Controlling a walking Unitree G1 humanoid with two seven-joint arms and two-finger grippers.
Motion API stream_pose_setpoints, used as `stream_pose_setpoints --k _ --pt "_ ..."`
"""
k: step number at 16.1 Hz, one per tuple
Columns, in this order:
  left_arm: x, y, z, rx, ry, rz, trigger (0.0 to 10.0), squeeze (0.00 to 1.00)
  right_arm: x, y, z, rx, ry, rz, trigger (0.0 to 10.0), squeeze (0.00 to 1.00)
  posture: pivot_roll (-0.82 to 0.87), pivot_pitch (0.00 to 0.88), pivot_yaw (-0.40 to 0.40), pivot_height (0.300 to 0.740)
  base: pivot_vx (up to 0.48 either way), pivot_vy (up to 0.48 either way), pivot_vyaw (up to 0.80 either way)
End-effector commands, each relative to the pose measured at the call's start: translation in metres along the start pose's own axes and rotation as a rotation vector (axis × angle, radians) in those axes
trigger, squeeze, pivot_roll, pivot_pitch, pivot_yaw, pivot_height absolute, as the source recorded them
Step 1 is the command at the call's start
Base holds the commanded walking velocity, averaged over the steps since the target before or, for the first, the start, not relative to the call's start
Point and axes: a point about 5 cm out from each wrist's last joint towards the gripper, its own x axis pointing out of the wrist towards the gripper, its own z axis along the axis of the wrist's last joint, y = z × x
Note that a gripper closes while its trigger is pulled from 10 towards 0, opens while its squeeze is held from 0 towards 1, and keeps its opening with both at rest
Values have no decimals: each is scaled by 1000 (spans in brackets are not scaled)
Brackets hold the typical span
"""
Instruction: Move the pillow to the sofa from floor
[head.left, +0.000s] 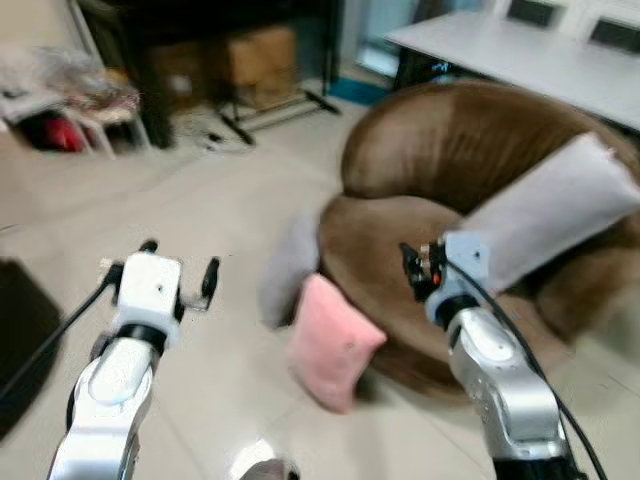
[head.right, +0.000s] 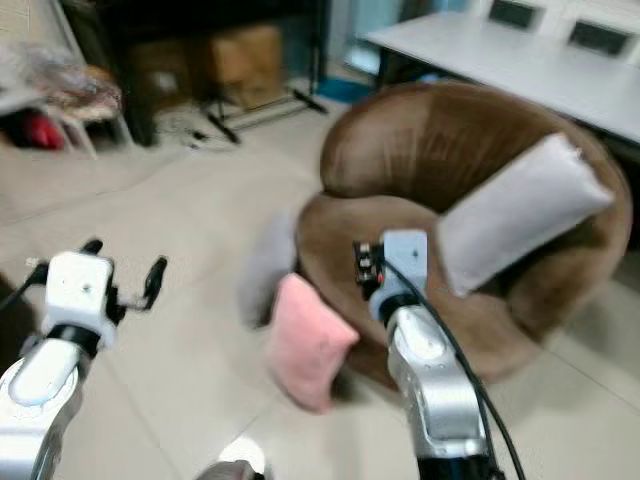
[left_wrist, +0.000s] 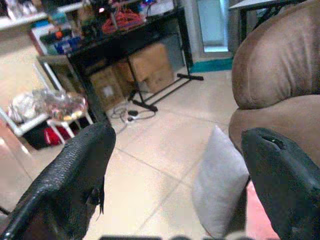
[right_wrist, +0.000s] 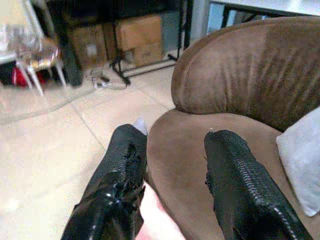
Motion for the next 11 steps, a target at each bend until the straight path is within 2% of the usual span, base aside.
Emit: stream_pose_setpoints --k 1,4,11 --pt "2 -3 4 -10 -24 -26 10000 0 -1 -7 1 13 -5 -35 10000 0 12 0 6 740 0 0 0" --pt "1 -4 4 -20 -29 -25 10000 0 0 -10 2 5 -5 -48 10000 0 19 0 -10 740 169 0 0" --pt "-1 0 3 -37 -33 -9 10000 0 3 -9 1 0 0 -52 10000 0 29 0 -27 740 315 0 0"
